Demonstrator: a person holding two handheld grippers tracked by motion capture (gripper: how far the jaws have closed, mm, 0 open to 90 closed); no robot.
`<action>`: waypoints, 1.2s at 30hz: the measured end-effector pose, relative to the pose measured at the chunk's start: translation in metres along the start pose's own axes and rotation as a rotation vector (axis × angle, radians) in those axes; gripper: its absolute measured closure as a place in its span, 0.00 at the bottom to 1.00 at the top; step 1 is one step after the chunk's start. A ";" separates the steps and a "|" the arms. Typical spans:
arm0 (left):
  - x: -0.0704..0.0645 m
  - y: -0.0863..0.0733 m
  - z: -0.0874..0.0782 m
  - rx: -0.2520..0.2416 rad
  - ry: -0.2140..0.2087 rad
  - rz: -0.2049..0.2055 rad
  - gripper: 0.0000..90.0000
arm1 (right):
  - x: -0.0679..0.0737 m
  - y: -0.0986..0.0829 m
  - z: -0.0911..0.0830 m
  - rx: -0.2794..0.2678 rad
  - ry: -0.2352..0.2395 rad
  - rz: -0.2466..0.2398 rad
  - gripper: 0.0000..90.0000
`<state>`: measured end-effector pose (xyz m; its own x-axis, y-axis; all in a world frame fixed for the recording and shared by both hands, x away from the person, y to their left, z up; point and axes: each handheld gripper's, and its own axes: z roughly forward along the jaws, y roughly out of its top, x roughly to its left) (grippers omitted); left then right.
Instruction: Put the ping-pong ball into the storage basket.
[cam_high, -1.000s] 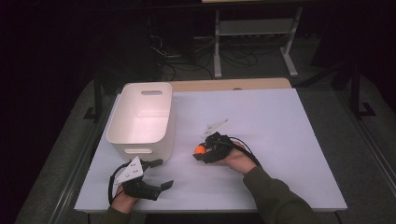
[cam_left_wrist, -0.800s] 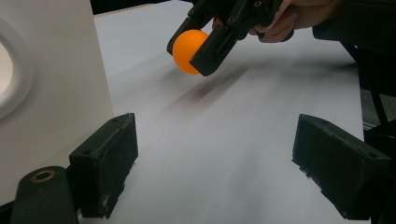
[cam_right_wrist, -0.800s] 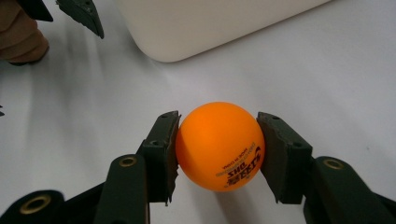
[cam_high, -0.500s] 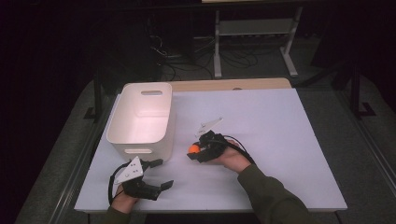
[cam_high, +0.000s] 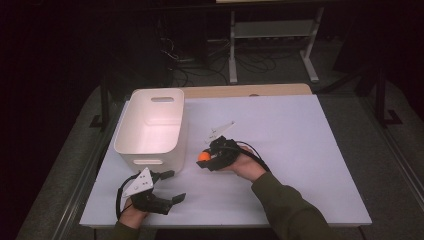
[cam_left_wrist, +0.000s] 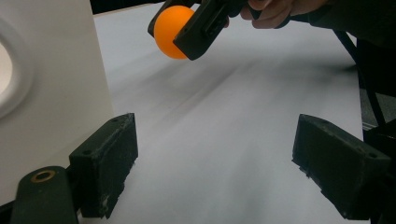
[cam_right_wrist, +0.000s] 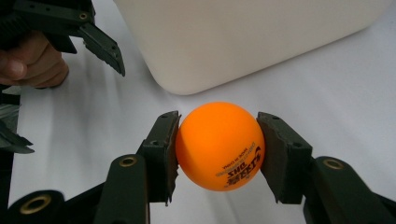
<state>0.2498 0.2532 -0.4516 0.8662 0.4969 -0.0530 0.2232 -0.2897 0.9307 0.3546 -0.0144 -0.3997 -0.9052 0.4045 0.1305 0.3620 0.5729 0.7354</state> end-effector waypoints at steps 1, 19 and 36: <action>0.000 0.000 0.000 0.000 0.000 0.000 0.16 | 0.000 0.001 0.000 -0.002 0.000 -0.004 0.55; 0.000 0.000 0.000 -0.002 0.000 -0.001 0.16 | 0.002 0.017 -0.005 -0.013 0.004 -0.022 0.55; 0.000 0.000 0.000 -0.001 0.000 -0.001 0.16 | 0.002 0.033 -0.014 -0.026 0.008 -0.030 0.55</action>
<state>0.2501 0.2533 -0.4517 0.8661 0.4969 -0.0539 0.2236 -0.2887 0.9309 0.3620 -0.0047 -0.3657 -0.9173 0.3815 0.1139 0.3293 0.5661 0.7557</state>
